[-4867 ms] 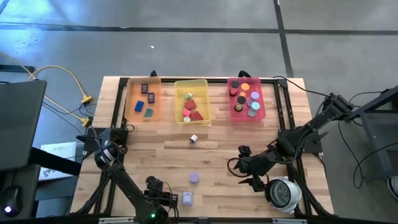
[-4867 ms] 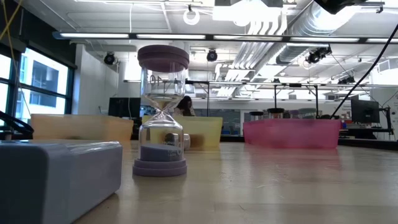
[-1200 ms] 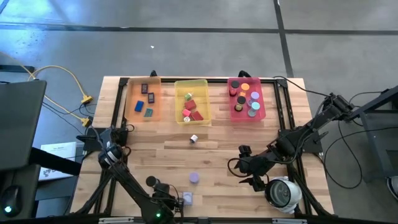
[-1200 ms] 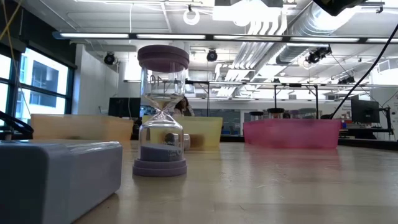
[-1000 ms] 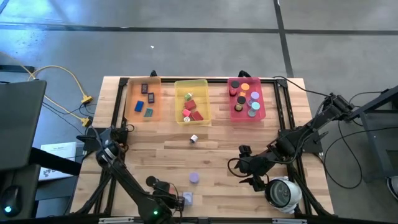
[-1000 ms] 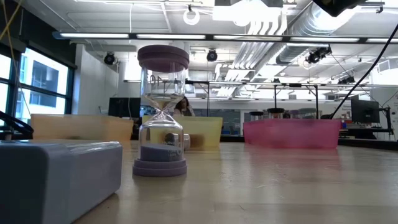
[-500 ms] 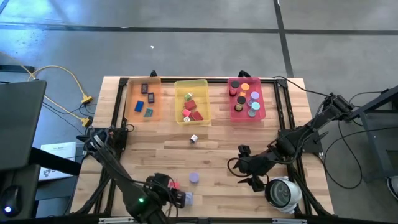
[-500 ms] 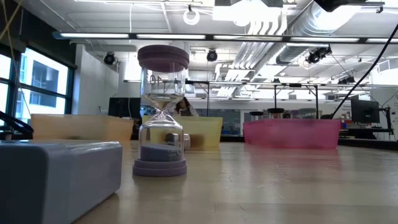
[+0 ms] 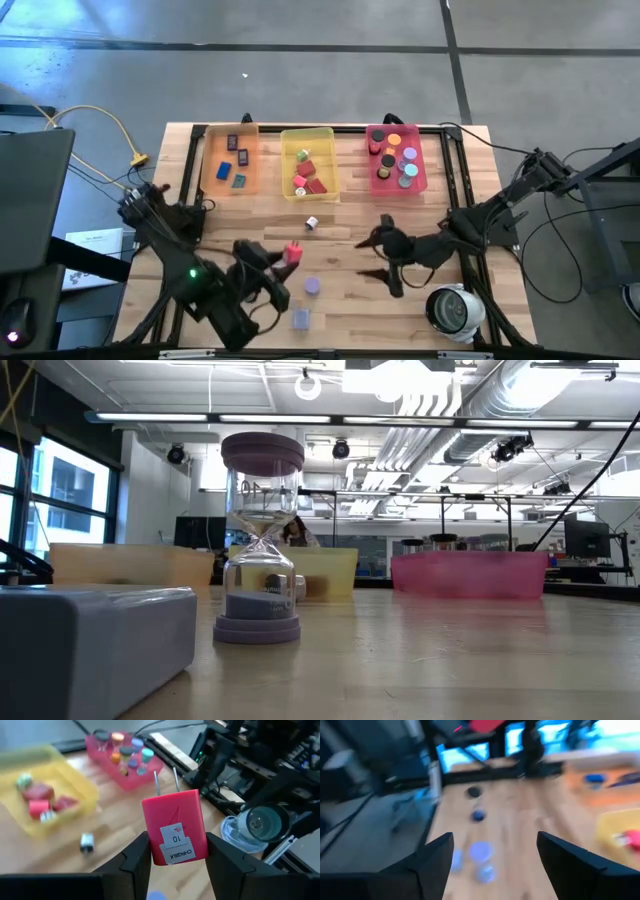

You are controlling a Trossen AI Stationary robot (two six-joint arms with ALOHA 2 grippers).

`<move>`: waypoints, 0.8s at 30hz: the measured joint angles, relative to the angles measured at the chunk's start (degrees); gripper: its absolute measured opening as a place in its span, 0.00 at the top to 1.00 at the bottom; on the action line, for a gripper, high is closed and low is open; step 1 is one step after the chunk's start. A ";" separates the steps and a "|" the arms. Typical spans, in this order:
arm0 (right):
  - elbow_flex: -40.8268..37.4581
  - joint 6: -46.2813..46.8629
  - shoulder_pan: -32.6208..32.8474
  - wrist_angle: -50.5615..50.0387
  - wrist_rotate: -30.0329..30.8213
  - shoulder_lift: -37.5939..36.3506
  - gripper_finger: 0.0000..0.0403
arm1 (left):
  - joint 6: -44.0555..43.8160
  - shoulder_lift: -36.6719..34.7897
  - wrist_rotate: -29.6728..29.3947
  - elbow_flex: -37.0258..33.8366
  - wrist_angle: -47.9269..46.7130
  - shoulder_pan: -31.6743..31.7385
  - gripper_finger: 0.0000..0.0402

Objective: Pick & Place Office items
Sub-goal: Put the pink charger adapter into the yellow bin

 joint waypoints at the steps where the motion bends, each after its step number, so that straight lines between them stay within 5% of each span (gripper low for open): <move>1: 0.00 -0.68 -0.59 0.73 1.83 -0.25 0.31 | 3.23 -0.92 0.26 0.00 1.16 0.78 0.64; 6: 0.00 -1.41 -3.82 6.63 7.45 -2.08 0.31 | 26.91 -4.99 2.89 0.00 13.31 4.65 0.64; 14: 0.00 -2.96 -5.30 26.05 -1.79 -3.87 0.31 | 60.08 -8.80 22.49 0.00 35.37 14.61 0.64; 18: 0.00 -4.86 -5.17 36.65 -3.09 -3.92 0.31 | 67.65 -8.86 32.06 0.00 41.33 18.95 0.64; 24: 0.00 -11.74 -5.17 38.88 4.35 -3.97 0.33 | 71.94 -8.57 40.25 -0.02 44.99 22.95 0.64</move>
